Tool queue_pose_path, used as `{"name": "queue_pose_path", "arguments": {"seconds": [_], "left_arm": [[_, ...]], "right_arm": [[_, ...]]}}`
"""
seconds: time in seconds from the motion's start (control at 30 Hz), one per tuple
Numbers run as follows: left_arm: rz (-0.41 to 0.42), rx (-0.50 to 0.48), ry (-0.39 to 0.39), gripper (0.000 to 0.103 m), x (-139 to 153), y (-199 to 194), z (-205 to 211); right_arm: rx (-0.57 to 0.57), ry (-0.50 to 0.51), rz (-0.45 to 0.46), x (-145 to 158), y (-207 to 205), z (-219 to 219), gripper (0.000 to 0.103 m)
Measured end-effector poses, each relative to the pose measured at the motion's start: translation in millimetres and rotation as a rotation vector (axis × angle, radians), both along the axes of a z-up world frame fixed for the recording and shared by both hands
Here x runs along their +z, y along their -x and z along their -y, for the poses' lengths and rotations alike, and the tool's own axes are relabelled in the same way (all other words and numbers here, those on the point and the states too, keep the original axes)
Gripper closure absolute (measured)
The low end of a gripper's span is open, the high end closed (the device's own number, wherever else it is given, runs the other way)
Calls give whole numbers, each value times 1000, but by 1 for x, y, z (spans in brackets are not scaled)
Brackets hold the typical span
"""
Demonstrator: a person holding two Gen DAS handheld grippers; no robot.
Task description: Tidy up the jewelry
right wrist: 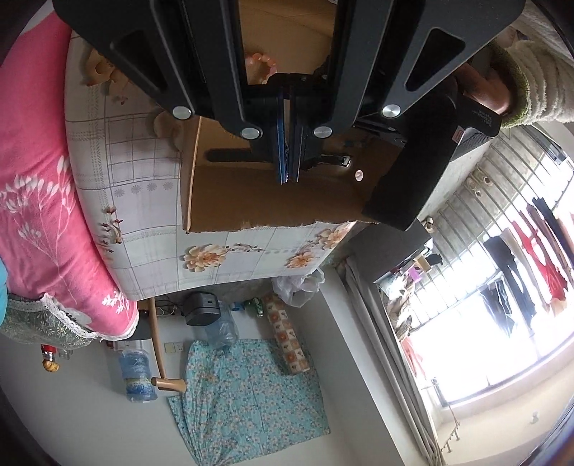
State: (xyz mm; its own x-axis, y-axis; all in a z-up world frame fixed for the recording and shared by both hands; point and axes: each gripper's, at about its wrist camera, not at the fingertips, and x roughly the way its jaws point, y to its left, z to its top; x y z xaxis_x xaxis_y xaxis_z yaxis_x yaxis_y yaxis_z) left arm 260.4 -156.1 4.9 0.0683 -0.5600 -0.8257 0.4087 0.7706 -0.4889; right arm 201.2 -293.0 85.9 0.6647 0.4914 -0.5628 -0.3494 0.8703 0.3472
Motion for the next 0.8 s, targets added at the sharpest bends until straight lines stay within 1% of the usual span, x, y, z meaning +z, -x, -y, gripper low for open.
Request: {"name": "queue_pose_path", "arguments": {"seconds": [0.03,0.1,0.2,0.23,0.27,0.3,0.33,0.4,0.43,0.47,0.5,0.57,0.6,0.67,0.73,0.8], "left_arm": [[6,8,24,83,5,3,-5],[39,33,61,81,18,11,-20],[107,83,97,70,33,23,-46],[148,120,91,64,38,30,-59],[191,157,69,62,42,36,-70],[221,186,47,62,44,41,-78],[257,217,24,61,46,48,-89],[279,246,13,59,48,58,-102],[283,251,20,56,50,64,-108],[289,256,27,50,52,68,-113],[302,261,32,47,55,74,-118],[342,266,19,40,60,85,-126],[359,267,7,38,61,87,-127],[396,272,-24,34,64,95,-130],[418,289,-42,34,66,98,-133],[444,331,-47,32,69,105,-146]], "right_arm": [[10,-2,-14,0,-2,-2,101],[28,2,-44,0,-5,-7,101],[60,40,-126,-6,-17,-21,101],[80,62,-174,-12,-24,-29,101],[90,79,-207,-16,-30,-34,101],[90,99,-234,-21,-35,-38,101],[100,137,-283,-29,-43,-46,101],[119,174,-334,-38,-52,-57,101],[132,215,-371,-45,-58,-67,101],[142,240,-393,-50,-62,-73,101],[143,272,-416,-56,-66,-81,101],[144,325,-444,-64,-71,-90,99],[138,346,-453,-68,-73,-93,98],[117,356,-450,-67,-71,-93,89],[79,346,-412,-57,-64,-87,85],[30,313,-340,-34,-49,-74,84]]}}
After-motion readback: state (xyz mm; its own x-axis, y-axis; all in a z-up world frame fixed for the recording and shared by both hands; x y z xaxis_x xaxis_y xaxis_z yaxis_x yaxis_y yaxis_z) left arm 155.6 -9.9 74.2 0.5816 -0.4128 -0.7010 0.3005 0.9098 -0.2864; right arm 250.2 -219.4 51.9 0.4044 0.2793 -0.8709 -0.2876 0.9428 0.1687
